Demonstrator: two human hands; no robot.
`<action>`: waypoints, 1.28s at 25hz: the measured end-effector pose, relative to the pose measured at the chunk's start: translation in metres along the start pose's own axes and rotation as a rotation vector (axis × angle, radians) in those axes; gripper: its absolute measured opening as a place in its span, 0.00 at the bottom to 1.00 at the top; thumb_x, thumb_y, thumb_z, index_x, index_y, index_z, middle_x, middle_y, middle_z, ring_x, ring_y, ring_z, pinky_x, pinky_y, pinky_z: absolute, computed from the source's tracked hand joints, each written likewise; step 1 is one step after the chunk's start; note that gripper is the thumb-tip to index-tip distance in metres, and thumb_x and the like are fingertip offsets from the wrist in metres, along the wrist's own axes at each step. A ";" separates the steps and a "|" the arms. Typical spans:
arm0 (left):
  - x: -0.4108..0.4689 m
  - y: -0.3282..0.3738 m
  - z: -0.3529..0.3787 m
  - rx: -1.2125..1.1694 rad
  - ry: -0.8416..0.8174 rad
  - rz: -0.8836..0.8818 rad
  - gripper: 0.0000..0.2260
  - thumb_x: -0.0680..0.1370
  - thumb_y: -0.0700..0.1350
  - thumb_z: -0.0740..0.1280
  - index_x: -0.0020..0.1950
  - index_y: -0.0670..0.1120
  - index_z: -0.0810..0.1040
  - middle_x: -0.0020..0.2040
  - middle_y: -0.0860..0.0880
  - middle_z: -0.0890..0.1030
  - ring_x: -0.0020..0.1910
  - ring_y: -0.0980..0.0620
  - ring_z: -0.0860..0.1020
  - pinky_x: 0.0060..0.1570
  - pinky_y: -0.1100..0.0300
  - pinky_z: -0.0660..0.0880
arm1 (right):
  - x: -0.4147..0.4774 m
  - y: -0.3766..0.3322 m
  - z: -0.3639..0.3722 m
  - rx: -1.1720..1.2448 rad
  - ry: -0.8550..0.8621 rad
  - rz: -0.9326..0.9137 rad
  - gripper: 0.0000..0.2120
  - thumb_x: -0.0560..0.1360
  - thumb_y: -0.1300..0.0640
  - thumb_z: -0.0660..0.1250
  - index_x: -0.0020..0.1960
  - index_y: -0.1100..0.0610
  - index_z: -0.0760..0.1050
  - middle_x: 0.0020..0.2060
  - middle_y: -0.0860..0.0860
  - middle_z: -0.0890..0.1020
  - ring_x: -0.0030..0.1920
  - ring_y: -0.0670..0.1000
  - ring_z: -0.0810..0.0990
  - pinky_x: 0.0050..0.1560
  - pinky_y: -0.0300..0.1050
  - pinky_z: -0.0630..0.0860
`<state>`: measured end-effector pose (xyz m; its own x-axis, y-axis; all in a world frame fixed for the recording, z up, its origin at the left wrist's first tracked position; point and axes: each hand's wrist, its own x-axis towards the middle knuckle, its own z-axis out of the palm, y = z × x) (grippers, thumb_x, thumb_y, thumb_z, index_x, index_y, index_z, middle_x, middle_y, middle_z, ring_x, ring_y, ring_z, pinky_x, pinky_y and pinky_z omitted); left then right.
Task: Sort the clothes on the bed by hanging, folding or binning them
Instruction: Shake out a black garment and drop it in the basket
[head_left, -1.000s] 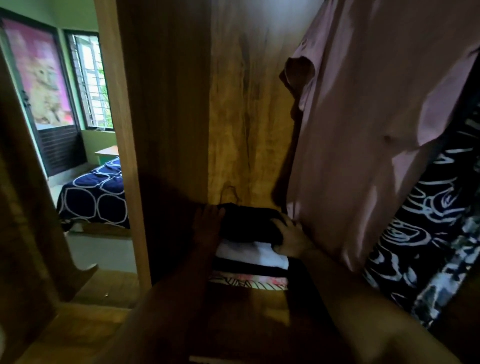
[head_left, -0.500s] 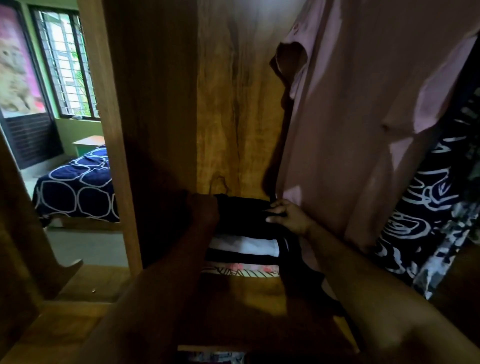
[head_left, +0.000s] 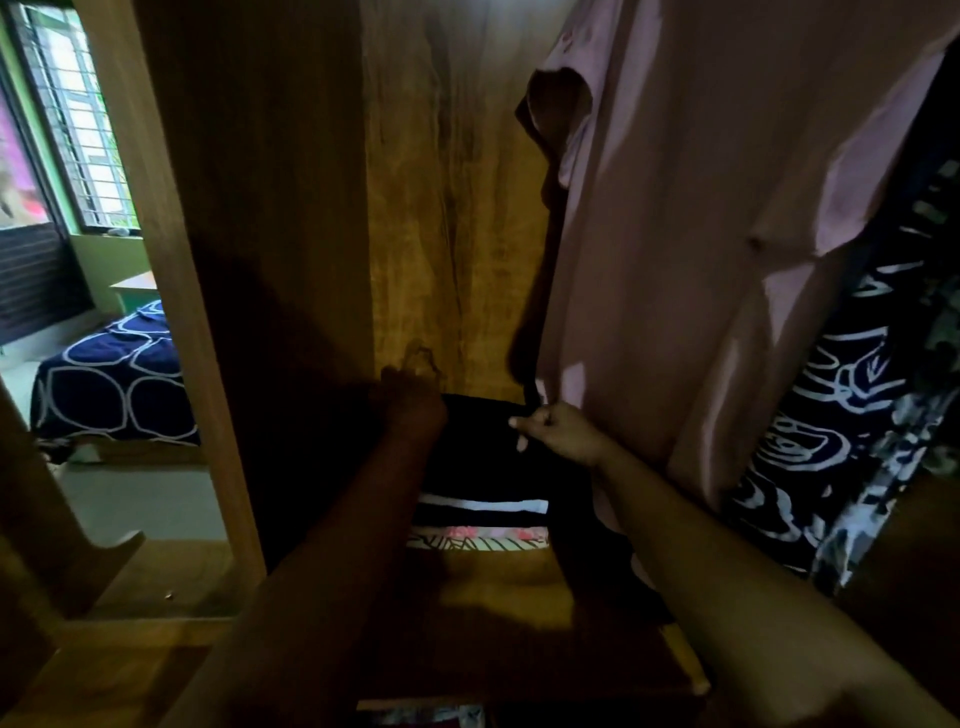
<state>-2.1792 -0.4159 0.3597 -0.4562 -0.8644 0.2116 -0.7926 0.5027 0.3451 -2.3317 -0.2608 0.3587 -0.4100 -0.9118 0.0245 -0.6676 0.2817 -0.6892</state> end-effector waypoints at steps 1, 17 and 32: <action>-0.002 0.006 0.000 0.082 0.099 0.097 0.21 0.78 0.50 0.62 0.69 0.44 0.70 0.70 0.40 0.69 0.65 0.39 0.70 0.64 0.48 0.67 | 0.005 -0.007 0.004 -0.104 0.142 -0.003 0.16 0.75 0.42 0.65 0.35 0.50 0.79 0.37 0.47 0.81 0.46 0.50 0.80 0.51 0.45 0.72; -0.035 -0.031 0.072 0.049 0.001 0.020 0.34 0.75 0.68 0.44 0.79 0.54 0.51 0.79 0.46 0.48 0.77 0.40 0.45 0.74 0.45 0.42 | 0.021 0.025 0.073 -0.452 0.141 0.154 0.37 0.72 0.27 0.50 0.76 0.37 0.41 0.77 0.45 0.42 0.75 0.63 0.51 0.67 0.63 0.63; -0.061 -0.033 0.043 -0.242 0.427 0.358 0.18 0.74 0.51 0.56 0.53 0.46 0.81 0.52 0.46 0.82 0.54 0.41 0.78 0.65 0.38 0.63 | -0.028 0.022 0.073 -0.502 0.423 -0.059 0.35 0.76 0.38 0.42 0.75 0.56 0.61 0.71 0.59 0.65 0.69 0.61 0.63 0.70 0.54 0.61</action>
<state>-2.1420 -0.3801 0.2960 -0.4351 -0.5855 0.6840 -0.4821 0.7931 0.3722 -2.2894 -0.2508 0.2898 -0.5046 -0.7626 0.4047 -0.8631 0.4339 -0.2586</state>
